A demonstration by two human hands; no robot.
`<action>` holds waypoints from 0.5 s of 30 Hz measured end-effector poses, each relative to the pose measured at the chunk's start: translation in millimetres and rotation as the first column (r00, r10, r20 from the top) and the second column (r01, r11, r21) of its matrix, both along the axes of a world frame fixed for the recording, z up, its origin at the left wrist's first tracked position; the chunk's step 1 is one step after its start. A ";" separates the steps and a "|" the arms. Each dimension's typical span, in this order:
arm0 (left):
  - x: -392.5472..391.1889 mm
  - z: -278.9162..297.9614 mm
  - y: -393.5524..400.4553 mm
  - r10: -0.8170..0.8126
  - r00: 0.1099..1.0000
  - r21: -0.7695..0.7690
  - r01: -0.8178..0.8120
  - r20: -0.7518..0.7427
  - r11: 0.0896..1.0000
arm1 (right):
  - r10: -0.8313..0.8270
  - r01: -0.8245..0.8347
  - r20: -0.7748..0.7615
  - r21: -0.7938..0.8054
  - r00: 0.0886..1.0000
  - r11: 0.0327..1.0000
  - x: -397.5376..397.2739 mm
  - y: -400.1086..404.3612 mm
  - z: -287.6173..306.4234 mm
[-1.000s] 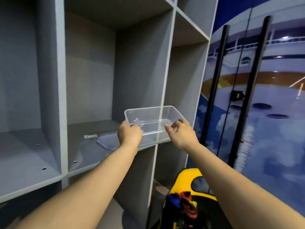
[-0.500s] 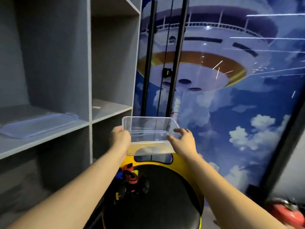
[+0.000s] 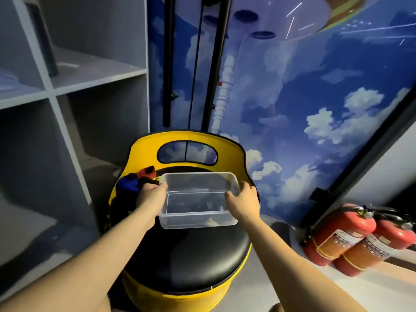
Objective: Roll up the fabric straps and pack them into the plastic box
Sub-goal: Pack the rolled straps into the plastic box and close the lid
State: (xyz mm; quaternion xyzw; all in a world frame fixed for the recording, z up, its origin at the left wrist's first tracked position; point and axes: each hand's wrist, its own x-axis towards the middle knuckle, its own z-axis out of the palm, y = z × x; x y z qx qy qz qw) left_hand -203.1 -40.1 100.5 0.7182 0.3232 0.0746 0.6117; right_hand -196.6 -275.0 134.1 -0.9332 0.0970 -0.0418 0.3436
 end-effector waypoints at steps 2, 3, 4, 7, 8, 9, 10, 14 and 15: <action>4.4 -29.1 1.8 -0.030 0.998 0.018 0.031 -0.055 0.999 | -0.006 0.003 -0.076 -0.036 0.997 0.999 4.7 -1.2 -23.6; 3.9 -40.1 1.6 -0.044 0.996 0.034 0.047 -0.075 0.998 | -0.013 0.008 -0.108 -0.047 0.994 0.999 6.0 -1.6 -34.8; 2.9 -49.1 0.4 -0.058 0.994 0.047 0.062 -0.091 0.997 | -0.020 0.013 -0.134 -0.053 0.991 0.999 7.8 -1.8 -45.8; 1.0 -74.4 -2.4 -0.092 0.987 0.040 0.098 -0.133 0.994 | -0.031 0.015 -0.201 -0.080 0.979 0.997 9.0 -0.9 -74.4; 1.2 -81.8 -3.1 -0.095 0.985 0.029 0.100 -0.145 0.995 | -0.037 0.017 -0.216 -0.094 0.976 0.995 8.8 -1.0 -83.0; 1.0 -89.0 -3.5 -0.097 0.983 0.026 0.102 -0.155 0.994 | -0.045 0.020 -0.227 -0.108 0.973 0.994 8.3 -1.3 -90.7; 1.0 -95.9 -3.8 -0.098 0.981 0.027 0.104 -0.164 0.994 | -0.051 0.023 -0.237 -0.122 0.970 0.992 8.7 -1.4 -97.4; 2.1 -118.8 -1.5 -0.093 0.977 0.007 0.096 -0.190 0.995 | -0.041 0.002 -0.264 -0.148 0.964 0.989 16.7 3.0 -112.8; 3.1 -122.0 -1.0 -0.090 0.977 -0.001 0.091 -0.193 0.996 | -0.035 -0.006 -0.267 -0.149 0.963 0.989 19.2 4.5 -114.8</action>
